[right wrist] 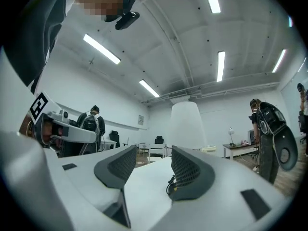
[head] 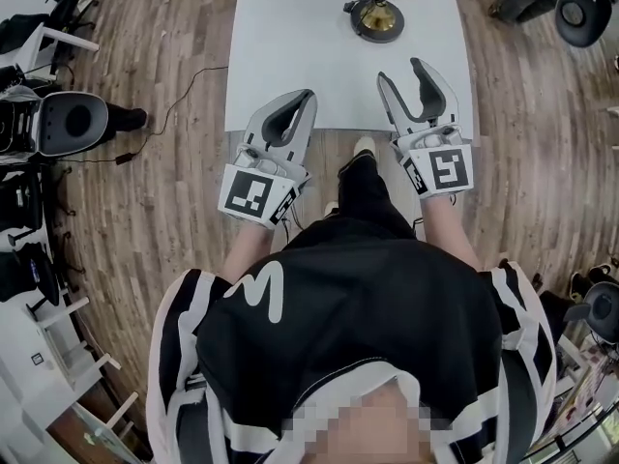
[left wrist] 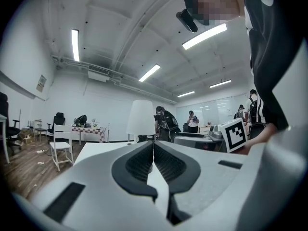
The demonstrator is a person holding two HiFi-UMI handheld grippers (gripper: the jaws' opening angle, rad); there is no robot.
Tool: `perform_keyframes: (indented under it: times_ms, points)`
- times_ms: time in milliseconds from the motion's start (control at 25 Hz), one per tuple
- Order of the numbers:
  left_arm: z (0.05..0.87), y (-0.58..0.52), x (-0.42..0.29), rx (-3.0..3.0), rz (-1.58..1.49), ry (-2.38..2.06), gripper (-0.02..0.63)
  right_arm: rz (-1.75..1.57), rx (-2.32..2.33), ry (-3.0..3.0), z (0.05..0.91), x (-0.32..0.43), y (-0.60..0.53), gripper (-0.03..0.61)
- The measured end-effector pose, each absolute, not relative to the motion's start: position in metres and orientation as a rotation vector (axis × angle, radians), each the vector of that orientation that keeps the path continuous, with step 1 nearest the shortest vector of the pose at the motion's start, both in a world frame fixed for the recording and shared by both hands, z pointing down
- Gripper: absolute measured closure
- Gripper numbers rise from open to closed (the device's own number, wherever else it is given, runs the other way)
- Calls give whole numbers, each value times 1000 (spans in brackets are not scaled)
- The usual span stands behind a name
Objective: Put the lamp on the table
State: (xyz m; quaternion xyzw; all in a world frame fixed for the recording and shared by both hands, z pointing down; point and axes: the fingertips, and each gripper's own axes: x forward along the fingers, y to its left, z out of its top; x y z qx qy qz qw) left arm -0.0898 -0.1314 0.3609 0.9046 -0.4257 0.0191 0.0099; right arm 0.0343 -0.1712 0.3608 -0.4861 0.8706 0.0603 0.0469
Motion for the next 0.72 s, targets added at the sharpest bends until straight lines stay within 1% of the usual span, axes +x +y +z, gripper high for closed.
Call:
perform_keyframes:
  times_ms: [240,440,480,560,720]
  points:
    - [350,-77,-88,2863,31,-1280,606,210,-1475,2654,344,23,-102,341]
    - [342,-51,-92,2870,-12,-1275,605,263,-1414,2698,328,3,-70,350]
    - [339,-48,-93,2867,-21,-1284,606,276,-1396,2703,322,0,-65,375]
    - [332,-47,-94,2860,-37,-1303,606,307,-1364,2704,310,-4,-59,485]
    - [331,-42,-88,2843,-54,-1301,606,346,-1309,2725,302,-10,-47,540]
